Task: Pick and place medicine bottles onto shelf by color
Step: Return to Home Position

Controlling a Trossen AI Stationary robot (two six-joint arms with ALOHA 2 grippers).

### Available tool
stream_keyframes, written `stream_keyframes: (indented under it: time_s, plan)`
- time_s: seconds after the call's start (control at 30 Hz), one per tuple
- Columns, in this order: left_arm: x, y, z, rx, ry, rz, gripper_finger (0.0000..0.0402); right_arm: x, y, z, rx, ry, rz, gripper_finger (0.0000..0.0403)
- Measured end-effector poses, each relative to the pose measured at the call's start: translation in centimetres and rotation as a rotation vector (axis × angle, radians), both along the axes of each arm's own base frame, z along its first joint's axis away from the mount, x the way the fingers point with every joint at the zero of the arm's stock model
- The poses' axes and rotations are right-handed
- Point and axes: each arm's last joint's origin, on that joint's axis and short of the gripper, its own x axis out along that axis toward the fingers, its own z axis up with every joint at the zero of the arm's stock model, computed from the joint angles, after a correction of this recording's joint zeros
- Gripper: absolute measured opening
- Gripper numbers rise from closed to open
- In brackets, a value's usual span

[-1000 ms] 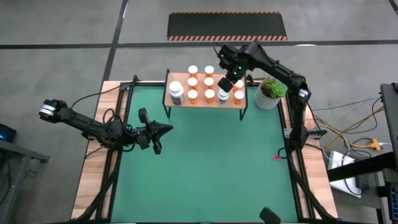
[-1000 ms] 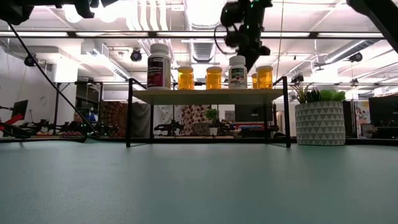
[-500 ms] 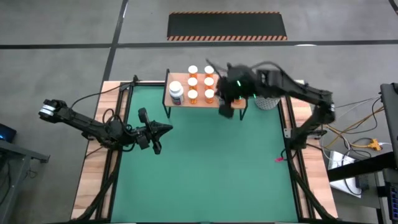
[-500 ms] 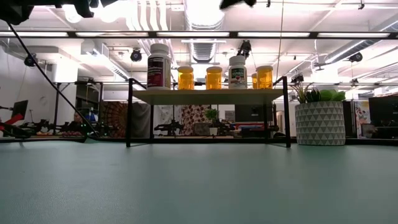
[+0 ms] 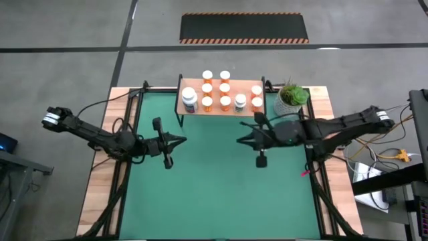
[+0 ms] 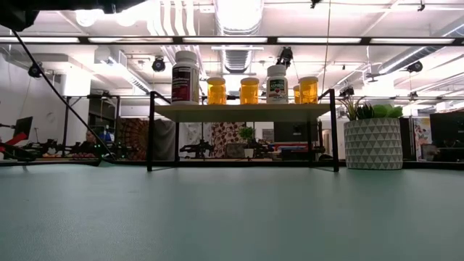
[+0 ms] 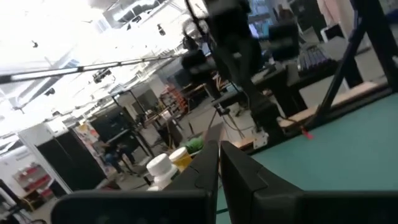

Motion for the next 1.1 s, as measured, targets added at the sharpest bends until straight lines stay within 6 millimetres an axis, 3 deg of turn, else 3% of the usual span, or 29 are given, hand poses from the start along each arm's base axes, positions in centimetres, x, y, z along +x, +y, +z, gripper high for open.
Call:
stream_keyframes:
  time_s: [0.23,0.53,0.8,1.1]
  plan:
    - [-0.4,0.1,0.4,-0.041,0.024,-0.01,0.0,-2.9,0.0,-5.1,-0.006,-0.144,0.059,0.0009]
    - [-2.4,0.6,-1.3,-0.124,0.254,-0.051,0.0,-6.7,-0.2,-8.7,0.028,-0.326,0.259,0.0009]
    - [-3.9,1.1,-1.9,-0.125,0.235,-0.073,0.0,-9.3,-0.9,-11.9,-0.002,-0.412,0.279,0.0009]
    - [-5.3,1.6,-4.0,-0.146,0.147,-0.083,0.0,-12.0,-1.7,-15.0,-0.019,-0.524,0.255,0.0009]
